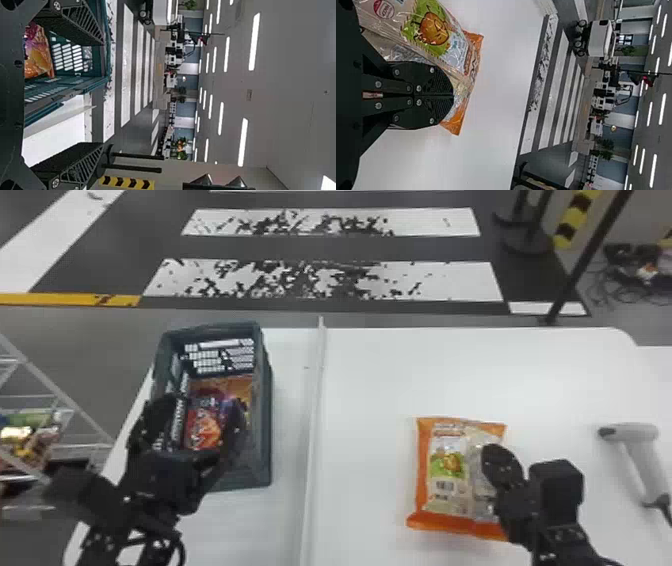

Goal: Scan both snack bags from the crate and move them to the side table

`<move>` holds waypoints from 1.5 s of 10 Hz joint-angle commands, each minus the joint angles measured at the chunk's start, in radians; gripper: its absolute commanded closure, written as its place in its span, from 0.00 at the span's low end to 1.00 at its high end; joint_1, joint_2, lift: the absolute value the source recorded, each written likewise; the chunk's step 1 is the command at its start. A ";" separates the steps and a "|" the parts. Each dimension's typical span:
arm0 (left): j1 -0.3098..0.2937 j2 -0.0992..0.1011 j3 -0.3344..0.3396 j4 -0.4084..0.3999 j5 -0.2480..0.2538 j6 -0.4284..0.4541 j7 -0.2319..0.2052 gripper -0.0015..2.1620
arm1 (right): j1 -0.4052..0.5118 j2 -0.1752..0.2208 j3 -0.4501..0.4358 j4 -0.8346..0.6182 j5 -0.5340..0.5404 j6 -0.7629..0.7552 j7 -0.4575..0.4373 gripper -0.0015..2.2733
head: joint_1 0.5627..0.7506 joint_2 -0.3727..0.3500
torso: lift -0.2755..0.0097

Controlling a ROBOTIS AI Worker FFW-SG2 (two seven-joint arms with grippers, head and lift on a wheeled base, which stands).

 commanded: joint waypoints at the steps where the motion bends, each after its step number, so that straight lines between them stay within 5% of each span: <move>1: 0.000 -0.004 -0.001 -0.001 0.000 0.000 -0.001 0.05 | -0.056 0.000 -0.001 0.081 0.006 -0.001 0.000 0.99 | 0.70 0.58 | 0.70; 4: 0.011 -0.006 0.010 -0.001 0.017 -0.015 -0.009 0.05 | -0.100 0.000 -0.004 0.169 0.009 -0.032 0.002 0.99 | 0.70 0.56 | 0.70; 8: 0.003 -0.009 0.000 0.012 0.017 -0.015 -0.009 0.05 | 0.081 -0.006 -0.067 -0.153 -0.017 0.082 0.029 0.99 | 0.70 0.53 | 0.70; 15: 0.002 -0.026 -0.007 0.033 0.017 -0.049 -0.023 0.06 | 0.145 -0.026 -0.057 -0.232 -0.046 0.266 0.058 0.99 | 0.70 0.52 | 0.70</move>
